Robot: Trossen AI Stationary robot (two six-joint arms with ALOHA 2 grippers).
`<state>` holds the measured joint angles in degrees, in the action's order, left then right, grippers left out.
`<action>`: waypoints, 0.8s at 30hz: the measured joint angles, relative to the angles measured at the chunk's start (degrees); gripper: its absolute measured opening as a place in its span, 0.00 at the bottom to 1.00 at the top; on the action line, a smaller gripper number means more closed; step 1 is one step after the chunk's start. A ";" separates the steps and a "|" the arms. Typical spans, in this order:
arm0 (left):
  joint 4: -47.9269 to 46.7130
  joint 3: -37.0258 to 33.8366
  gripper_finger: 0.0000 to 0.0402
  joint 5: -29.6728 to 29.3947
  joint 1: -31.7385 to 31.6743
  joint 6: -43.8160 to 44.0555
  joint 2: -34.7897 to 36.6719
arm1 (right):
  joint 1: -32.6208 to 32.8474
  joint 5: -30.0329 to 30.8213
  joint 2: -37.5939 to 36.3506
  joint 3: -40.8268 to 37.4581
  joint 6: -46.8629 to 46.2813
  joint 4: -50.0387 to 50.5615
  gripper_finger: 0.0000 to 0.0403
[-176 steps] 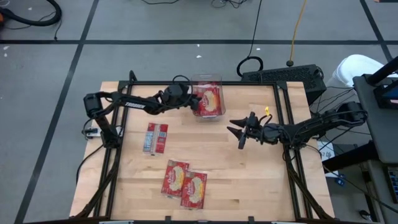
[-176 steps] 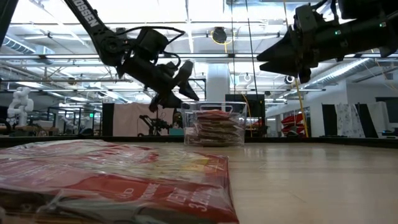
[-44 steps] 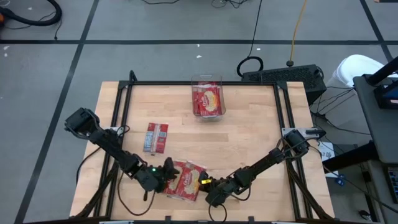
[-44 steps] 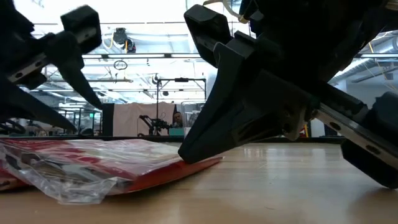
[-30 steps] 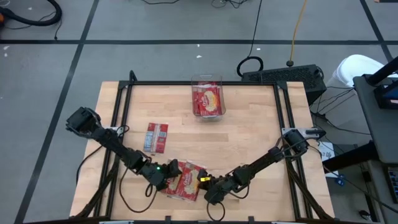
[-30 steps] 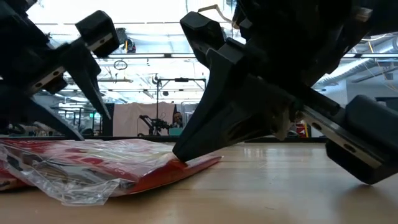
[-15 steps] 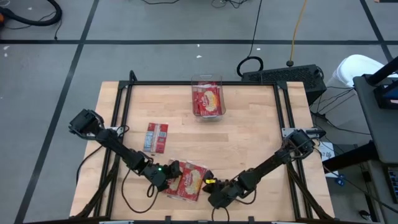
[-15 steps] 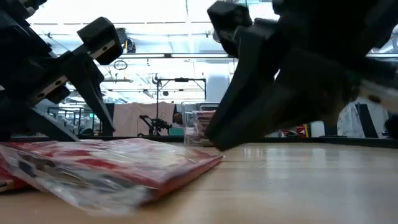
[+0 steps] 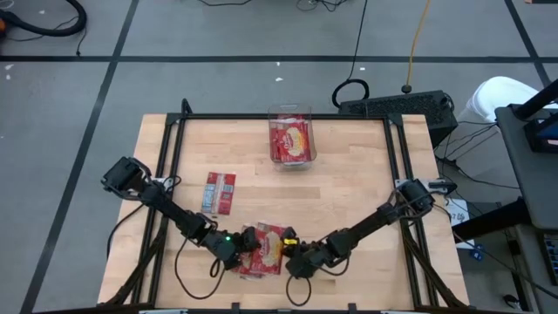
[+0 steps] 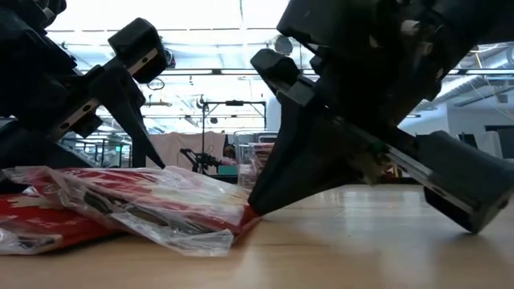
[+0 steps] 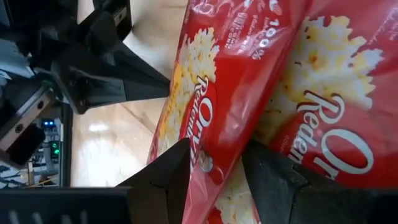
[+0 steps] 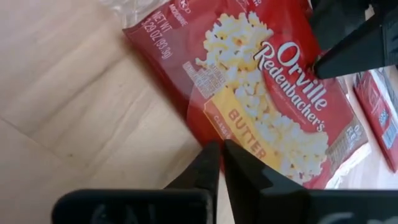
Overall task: Sort popcorn bags into baskets
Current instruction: Put the red popcorn pack into the transparent bin
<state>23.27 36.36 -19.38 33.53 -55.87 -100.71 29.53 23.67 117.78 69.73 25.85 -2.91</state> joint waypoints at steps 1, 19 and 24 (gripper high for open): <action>0.14 -0.01 0.38 0.28 -0.15 0.05 -0.01 | -0.21 -0.29 0.00 -0.03 0.35 -0.38 0.02; 4.12 -0.20 0.05 -1.55 -0.30 -1.65 -0.30 | -0.99 -2.91 -2.22 -0.17 0.28 -1.80 0.00; 8.55 -0.31 0.12 -7.38 -0.06 -6.62 -0.39 | 0.36 -1.21 -8.69 -0.15 -4.59 3.22 0.00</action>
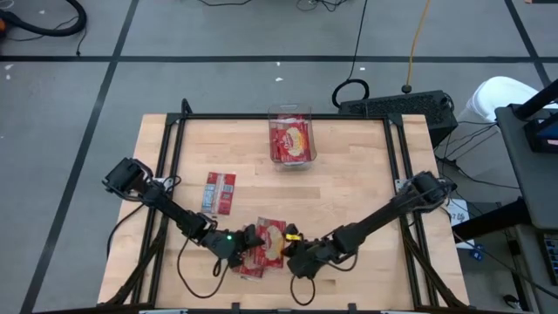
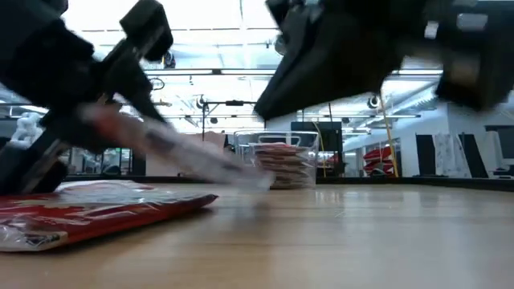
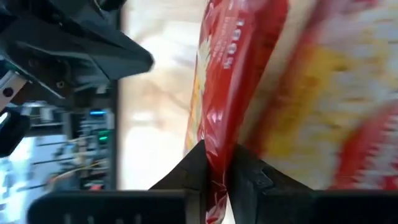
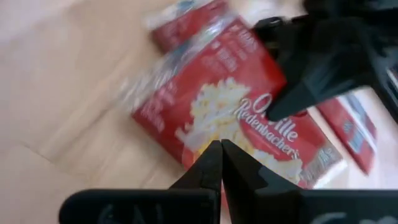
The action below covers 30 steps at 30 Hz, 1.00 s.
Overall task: Sort popcorn bags into baskets
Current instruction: Put the red popcorn pack into the transparent bin
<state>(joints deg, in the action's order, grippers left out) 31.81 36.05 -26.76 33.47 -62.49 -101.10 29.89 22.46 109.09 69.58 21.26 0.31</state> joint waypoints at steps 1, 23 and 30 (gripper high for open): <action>1.29 0.00 0.12 -0.92 -0.02 -1.20 0.14 | 0.40 1.22 -1.66 0.00 -2.70 1.57 0.00; 5.85 0.18 0.06 5.06 -22.47 -26.47 17.52 | 1.78 18.14 -34.02 -43.31 -32.07 -37.19 0.00; 4.60 2.90 0.09 13.47 -34.93 -28.16 19.47 | -0.44 18.03 -34.04 -53.35 -30.36 -47.67 0.00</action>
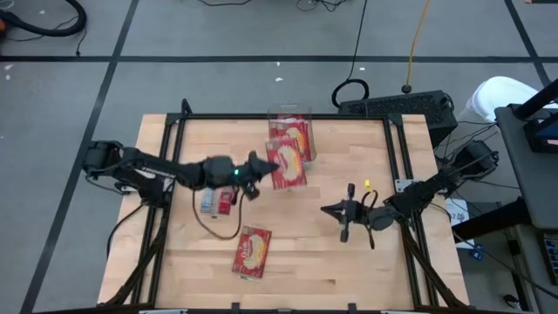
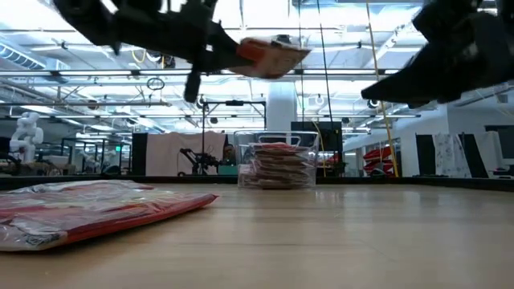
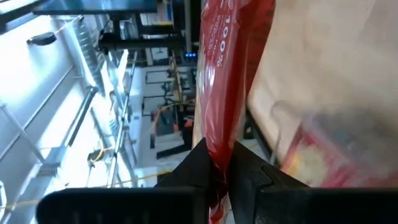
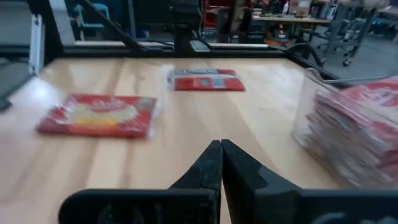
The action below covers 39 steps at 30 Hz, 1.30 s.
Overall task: Sort popcorn bags into baskets
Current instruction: Put the red popcorn pack into the transparent bin
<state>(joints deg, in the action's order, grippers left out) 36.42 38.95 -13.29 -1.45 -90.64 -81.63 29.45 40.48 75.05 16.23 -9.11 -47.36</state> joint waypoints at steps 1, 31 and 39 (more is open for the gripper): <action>-0.98 0.94 0.09 1.67 -1.87 -0.84 -0.16 | -0.63 -0.02 0.00 -0.73 1.21 -0.62 0.00; -29.51 23.32 0.10 27.82 -23.57 -6.61 -15.70 | -4.24 -7.67 0.04 -2.37 4.83 -4.23 0.00; -33.13 23.31 0.10 22.19 -23.61 -6.80 -17.56 | -4.24 -7.60 0.04 -2.37 4.42 -3.94 0.00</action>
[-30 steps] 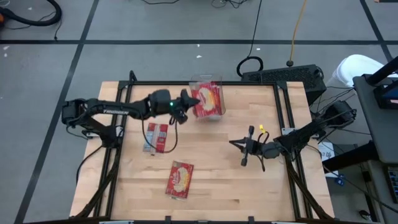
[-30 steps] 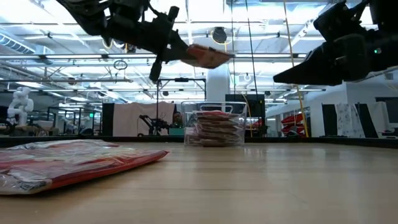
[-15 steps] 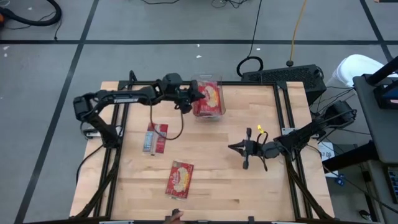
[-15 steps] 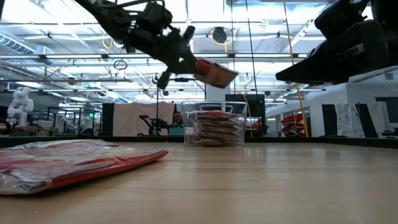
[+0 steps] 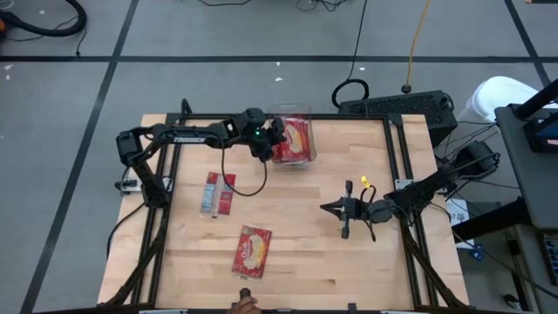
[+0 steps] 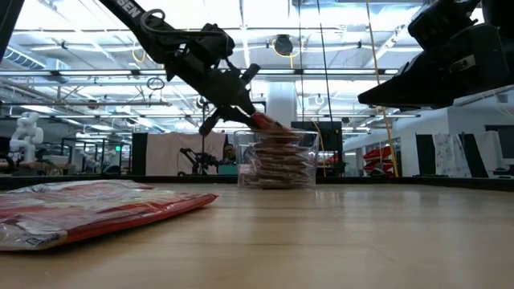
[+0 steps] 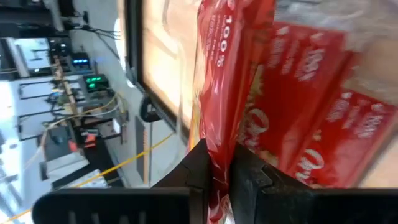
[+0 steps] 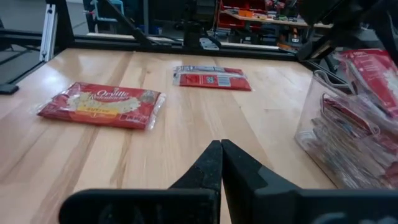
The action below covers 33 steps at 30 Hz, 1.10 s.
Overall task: Sort popcorn bags into baskets
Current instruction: Put the red popcorn pack into the transparent bin
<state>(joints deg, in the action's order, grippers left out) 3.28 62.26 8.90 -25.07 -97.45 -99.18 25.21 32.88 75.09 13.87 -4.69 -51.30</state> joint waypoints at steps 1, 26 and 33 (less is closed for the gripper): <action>-0.54 0.00 0.10 -0.04 0.01 -0.02 -0.02 | 0.00 0.00 0.00 0.00 0.04 -0.19 0.00; 2.21 -0.02 0.56 -13.48 0.50 7.60 -0.08 | 0.00 -0.15 0.00 0.02 0.68 0.80 0.00; 0.99 -0.02 0.57 -15.29 2.76 15.07 -0.08 | 0.00 -0.19 0.00 0.02 0.46 1.62 0.00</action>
<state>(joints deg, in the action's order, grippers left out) 4.27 62.24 -6.39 -22.31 -82.38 -99.26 25.21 32.69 75.09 13.89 -4.23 -49.67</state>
